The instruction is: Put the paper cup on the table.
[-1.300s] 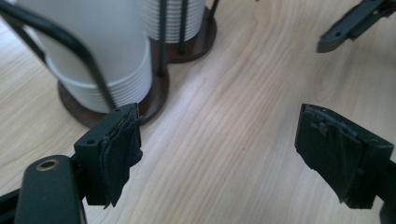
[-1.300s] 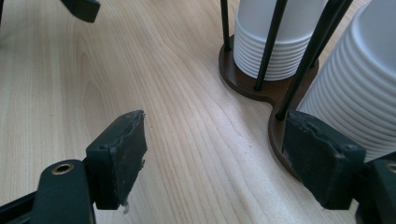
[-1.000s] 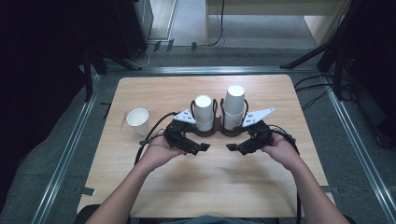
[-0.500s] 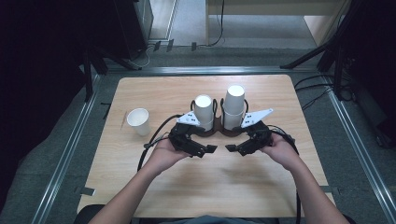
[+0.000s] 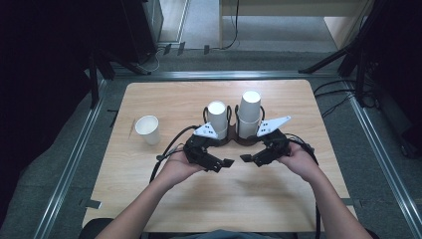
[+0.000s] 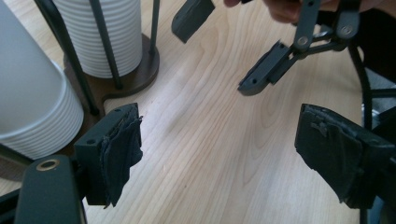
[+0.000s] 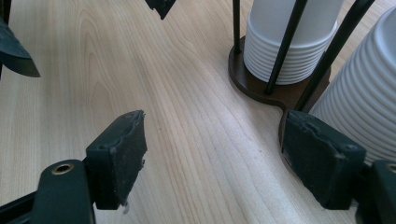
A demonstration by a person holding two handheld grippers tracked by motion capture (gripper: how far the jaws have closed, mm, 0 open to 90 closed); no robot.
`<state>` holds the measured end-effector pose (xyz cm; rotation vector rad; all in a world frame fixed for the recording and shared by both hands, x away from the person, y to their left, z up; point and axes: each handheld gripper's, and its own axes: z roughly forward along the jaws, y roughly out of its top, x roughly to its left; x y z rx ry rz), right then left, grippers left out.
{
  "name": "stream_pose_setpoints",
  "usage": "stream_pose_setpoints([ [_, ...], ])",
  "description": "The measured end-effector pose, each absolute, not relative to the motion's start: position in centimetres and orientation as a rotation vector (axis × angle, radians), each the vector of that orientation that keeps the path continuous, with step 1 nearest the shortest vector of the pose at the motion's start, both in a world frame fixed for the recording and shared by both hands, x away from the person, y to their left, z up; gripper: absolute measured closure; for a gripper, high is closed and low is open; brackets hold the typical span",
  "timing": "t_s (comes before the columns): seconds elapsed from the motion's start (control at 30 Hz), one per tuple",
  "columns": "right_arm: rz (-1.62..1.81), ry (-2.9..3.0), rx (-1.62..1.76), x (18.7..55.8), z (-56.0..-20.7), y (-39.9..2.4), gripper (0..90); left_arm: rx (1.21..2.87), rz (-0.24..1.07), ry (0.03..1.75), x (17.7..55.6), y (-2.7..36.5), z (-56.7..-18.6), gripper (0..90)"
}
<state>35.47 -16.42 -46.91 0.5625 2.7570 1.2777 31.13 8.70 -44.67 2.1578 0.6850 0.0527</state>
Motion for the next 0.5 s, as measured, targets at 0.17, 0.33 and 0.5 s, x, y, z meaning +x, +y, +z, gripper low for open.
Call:
stream_pose_setpoints([
  [0.17, 1.28, 2.756, 0.566, 35.46, -46.88, -16.45, 22.2, 2.167, 0.064, 0.684, 31.13, 8.71, -44.77, 14.8],
  [0.33, 1.279, 2.755, 0.566, 35.45, -46.85, -16.49, 22.2, 2.174, 0.088, 0.695, 31.2, 8.81, -44.95, 14.8],
  [0.5, 1.277, 2.756, 0.571, 35.45, -46.87, -16.5, 22.2, 2.189, 0.109, 0.704, 31.22, 8.78, -45.08, 14.8],
])
